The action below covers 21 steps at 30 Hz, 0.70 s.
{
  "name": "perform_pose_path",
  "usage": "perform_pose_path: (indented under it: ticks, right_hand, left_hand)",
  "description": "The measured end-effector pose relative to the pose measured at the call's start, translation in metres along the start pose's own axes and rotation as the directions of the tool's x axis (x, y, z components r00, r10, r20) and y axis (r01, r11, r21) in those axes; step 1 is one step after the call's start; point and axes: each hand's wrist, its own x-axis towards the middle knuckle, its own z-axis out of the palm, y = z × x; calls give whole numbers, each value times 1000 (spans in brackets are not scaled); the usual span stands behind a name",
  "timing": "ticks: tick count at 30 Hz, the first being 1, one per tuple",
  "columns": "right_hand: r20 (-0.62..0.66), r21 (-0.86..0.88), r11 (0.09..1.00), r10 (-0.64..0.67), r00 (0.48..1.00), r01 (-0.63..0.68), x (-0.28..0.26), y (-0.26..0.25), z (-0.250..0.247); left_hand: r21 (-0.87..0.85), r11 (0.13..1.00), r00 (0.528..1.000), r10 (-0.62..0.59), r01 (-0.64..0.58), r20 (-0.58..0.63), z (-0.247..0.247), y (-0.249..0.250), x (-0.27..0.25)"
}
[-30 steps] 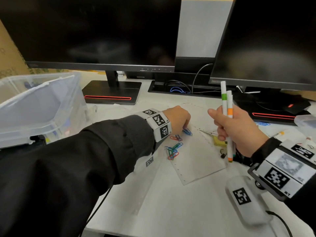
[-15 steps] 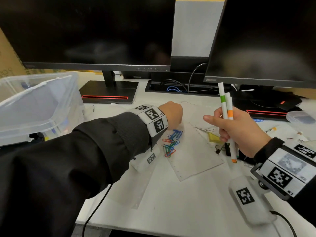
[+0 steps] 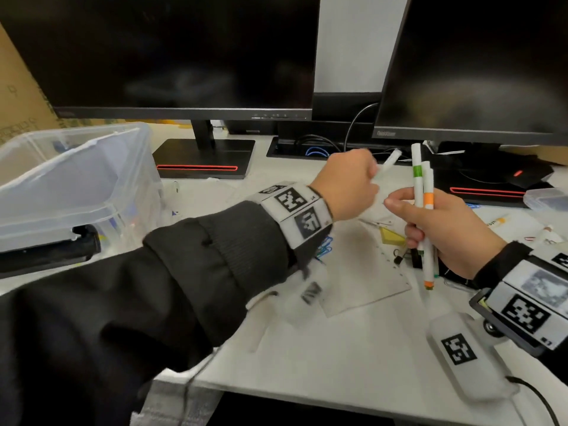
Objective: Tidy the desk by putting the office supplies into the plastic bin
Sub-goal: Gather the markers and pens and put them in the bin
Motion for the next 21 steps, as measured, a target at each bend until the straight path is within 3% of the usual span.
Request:
perform_pose_path:
  ticks: [3, 8, 9, 11, 12, 14, 17, 20, 21]
  right_hand:
    - [26, 10, 1000, -6, 1000, 6, -1, 2, 8]
    - [10, -71, 997, -25, 1000, 26, -2, 7, 5]
    - [5, -92, 995, -46, 999, 47, -1, 7, 3]
    - [-16, -124, 988, -90, 996, 87, 4, 7, 6]
    - [-20, -152, 982, -114, 993, 110, 5, 8, 8]
    - [31, -206, 966, -152, 988, 155, 6, 11, 9]
    - [85, -63, 982, -171, 982, 177, 3, 13, 11]
    - [-59, -148, 987, -75, 995, 65, 3, 6, 14]
    - [-48, -85, 995, -63, 997, 59, 1, 1, 15]
  left_hand:
    - [-289, 950, 992, -125, 116, -14, 13, 21, -8]
    - [-368, 919, 985, -170, 142, -44, 31, 21, -18]
    - [-405, 896, 979, -203, 185, -3, 33, 20, -20]
    - [-529, 783, 944, -242, 327, 225, 35, 18, -23]
    - [-557, 734, 909, -209, 389, 359, 36, 17, -26]
    - [-539, 719, 831, -97, 439, 548, 37, 14, -31]
    - [-522, 746, 772, 16, 414, 635, 33, 5, -34]
    - [-511, 755, 728, 66, 411, 683, 28, -2, -33]
    - [-506, 760, 713, 81, 408, 697, 27, -3, -33]
